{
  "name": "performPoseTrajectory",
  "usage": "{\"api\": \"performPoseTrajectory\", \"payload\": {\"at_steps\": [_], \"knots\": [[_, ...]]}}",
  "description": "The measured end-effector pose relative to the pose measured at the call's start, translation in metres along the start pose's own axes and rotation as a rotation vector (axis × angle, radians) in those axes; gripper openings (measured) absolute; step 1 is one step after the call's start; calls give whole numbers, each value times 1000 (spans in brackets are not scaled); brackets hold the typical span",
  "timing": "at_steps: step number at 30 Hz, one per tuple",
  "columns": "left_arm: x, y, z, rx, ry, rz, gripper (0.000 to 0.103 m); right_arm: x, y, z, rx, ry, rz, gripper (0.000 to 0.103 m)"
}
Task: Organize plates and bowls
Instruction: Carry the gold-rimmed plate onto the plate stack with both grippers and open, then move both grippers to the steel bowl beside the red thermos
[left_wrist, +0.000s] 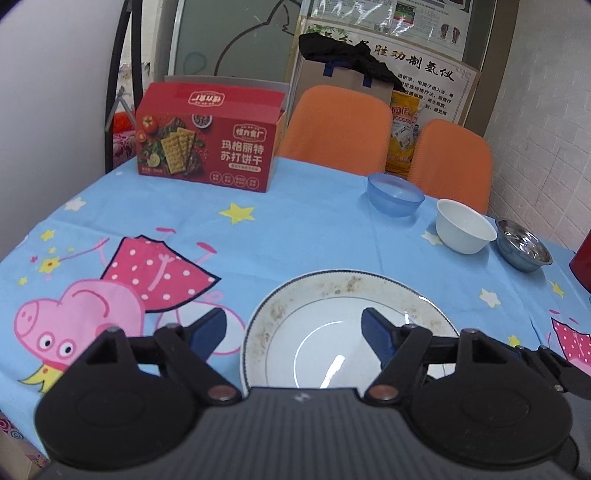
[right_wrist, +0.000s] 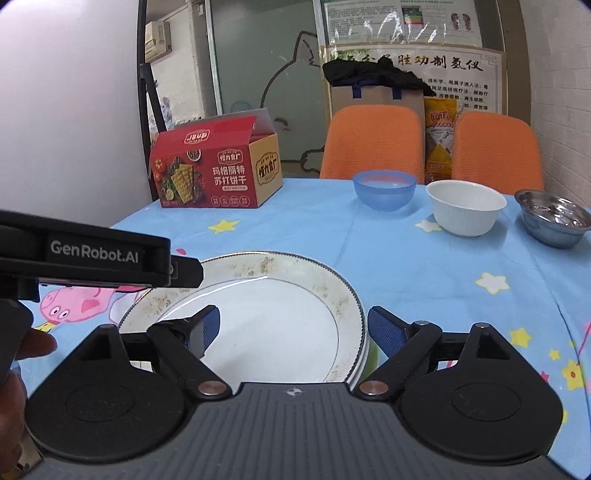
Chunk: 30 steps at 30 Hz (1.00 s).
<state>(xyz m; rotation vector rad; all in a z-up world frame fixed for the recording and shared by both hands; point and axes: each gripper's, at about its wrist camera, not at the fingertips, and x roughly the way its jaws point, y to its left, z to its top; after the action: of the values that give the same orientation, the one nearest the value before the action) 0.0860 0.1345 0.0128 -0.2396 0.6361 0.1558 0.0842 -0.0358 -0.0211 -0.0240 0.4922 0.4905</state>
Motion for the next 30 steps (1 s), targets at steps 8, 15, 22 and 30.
{"api": "performPoseTrajectory", "payload": {"at_steps": [8,15,22,30], "knots": [[-2,-9,-2,12,8,-3,74,-12,-28,-2,98,-22,-20,103],[-1,-28,-5,44,22,-15,75,-21,-63,-14,228,-27,-42,103],[2,-54,-7,86,38,-33,75,-32,-102,-17,307,-47,-73,103],[11,-106,0,163,59,-71,75,-39,-172,57,186,-249,-169,103]]}}
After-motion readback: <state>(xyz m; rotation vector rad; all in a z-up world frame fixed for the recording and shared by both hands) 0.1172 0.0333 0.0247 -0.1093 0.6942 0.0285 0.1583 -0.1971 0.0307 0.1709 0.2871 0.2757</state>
